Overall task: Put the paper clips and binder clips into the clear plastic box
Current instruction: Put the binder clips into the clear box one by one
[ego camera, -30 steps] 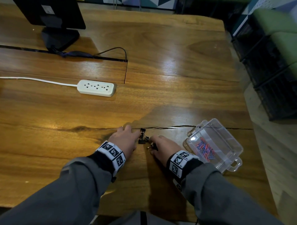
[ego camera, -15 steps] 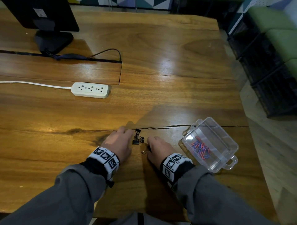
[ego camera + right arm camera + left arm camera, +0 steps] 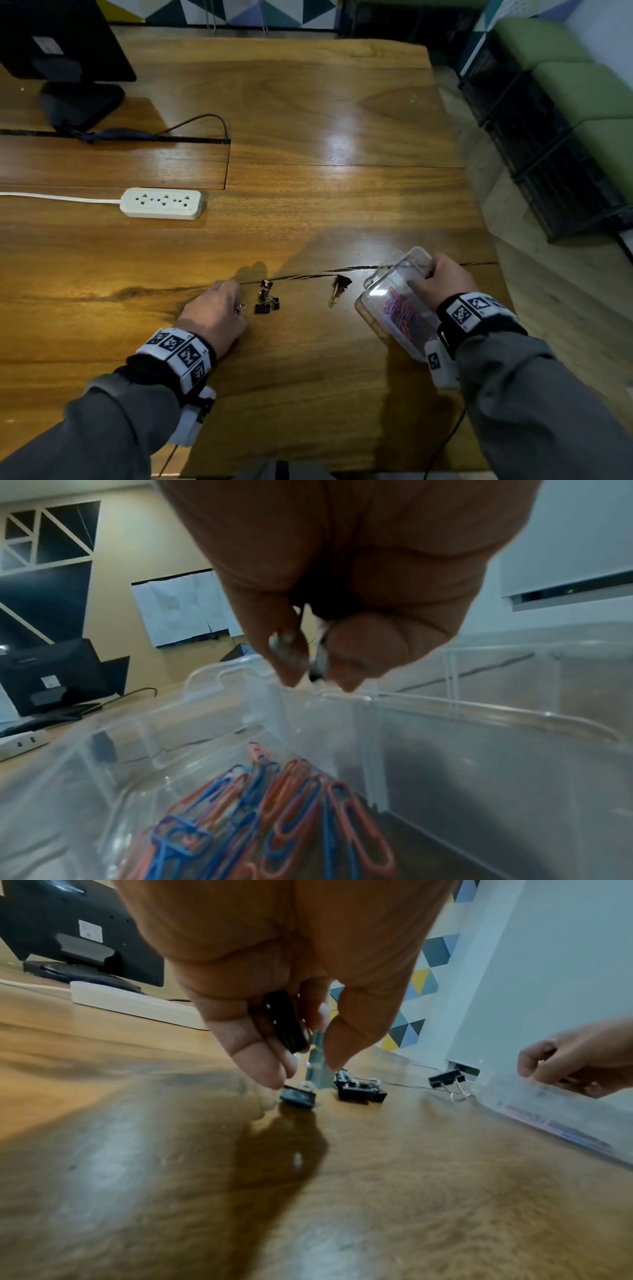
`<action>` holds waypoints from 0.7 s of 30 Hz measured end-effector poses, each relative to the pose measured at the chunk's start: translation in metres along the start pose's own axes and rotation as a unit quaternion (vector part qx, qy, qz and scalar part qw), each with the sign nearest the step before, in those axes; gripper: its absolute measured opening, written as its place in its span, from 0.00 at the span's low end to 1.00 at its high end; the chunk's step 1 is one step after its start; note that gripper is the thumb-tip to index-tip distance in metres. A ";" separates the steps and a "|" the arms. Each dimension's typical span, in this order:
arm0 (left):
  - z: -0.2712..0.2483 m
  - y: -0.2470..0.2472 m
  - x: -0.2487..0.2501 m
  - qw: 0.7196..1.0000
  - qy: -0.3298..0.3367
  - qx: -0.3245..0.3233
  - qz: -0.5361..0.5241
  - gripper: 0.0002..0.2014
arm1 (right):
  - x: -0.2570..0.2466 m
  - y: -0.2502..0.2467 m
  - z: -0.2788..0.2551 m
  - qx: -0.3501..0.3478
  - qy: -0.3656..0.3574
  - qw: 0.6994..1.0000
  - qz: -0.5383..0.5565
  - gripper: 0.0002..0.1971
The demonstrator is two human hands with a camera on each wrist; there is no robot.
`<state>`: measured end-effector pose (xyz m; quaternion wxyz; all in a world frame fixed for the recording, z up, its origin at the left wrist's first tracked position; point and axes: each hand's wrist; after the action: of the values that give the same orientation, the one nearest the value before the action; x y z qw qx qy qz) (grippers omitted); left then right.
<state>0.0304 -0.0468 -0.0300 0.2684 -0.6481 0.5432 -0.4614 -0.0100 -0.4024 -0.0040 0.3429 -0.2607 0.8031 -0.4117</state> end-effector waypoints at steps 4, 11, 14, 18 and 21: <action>-0.001 -0.003 0.003 1.000 0.005 0.015 0.003 0.13 | 0.008 0.008 -0.003 0.036 -0.057 0.996 -0.065 0.17; -0.004 -0.020 0.020 0.998 0.037 0.053 -0.011 0.15 | -0.007 0.021 -0.024 -0.061 -0.185 0.940 -0.282 0.12; -0.007 -0.026 0.038 0.996 0.065 0.050 -0.046 0.14 | -0.029 0.035 -0.033 -0.074 -0.230 0.934 -0.263 0.12; -0.007 -0.030 0.073 0.991 0.094 0.032 -0.084 0.11 | -0.055 0.049 -0.042 -0.125 -0.285 0.922 -0.232 0.14; -0.001 -0.025 0.098 0.990 0.107 0.014 -0.094 0.10 | -0.059 0.049 -0.049 -0.087 -0.300 0.938 -0.151 0.13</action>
<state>0.0394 -0.1331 0.0214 0.1736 -0.6395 0.4986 -0.5589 -0.0169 -0.3113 -0.0046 0.4775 -0.5195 0.6467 -0.2898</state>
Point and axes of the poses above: each hand's wrist, its own z-axis towards the middle knuckle, its own y-axis out of the palm, x = y × z, and after that the axes turned 4 degrees about -y, right-handed
